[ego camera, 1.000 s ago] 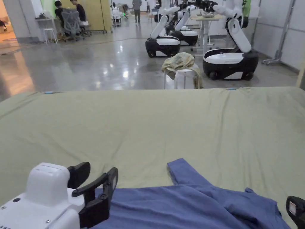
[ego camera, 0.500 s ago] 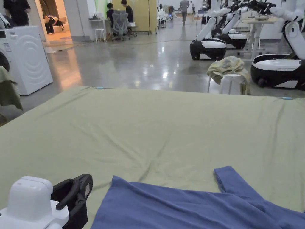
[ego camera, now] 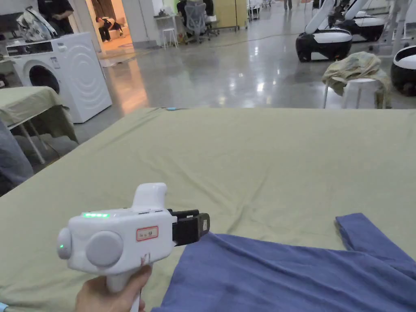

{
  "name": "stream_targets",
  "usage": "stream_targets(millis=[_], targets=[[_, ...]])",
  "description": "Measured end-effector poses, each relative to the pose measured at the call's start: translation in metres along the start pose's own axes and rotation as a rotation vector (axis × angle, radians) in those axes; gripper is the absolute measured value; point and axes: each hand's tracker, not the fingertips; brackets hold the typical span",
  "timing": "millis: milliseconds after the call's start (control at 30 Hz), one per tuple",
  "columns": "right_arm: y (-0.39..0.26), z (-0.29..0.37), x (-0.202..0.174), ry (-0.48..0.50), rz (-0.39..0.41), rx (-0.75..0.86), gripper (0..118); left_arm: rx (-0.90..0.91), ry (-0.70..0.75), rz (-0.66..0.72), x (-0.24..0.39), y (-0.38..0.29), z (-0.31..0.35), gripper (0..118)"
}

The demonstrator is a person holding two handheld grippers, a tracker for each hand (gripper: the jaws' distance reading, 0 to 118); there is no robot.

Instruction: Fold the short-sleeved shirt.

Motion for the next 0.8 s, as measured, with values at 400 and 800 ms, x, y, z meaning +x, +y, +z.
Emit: stream_targets(millis=[400,800], targets=[[-0.014,-0.005,0.045,-0.070,-0.065,-0.058,0,-0.383,0.149,0.092,-0.047,0.004,-0.166,19],[-0.032,-0.006,0.057,-0.106,-0.167,-0.224,0,-0.415,0.169,-0.034,-0.030,-0.001,-0.167,5]])
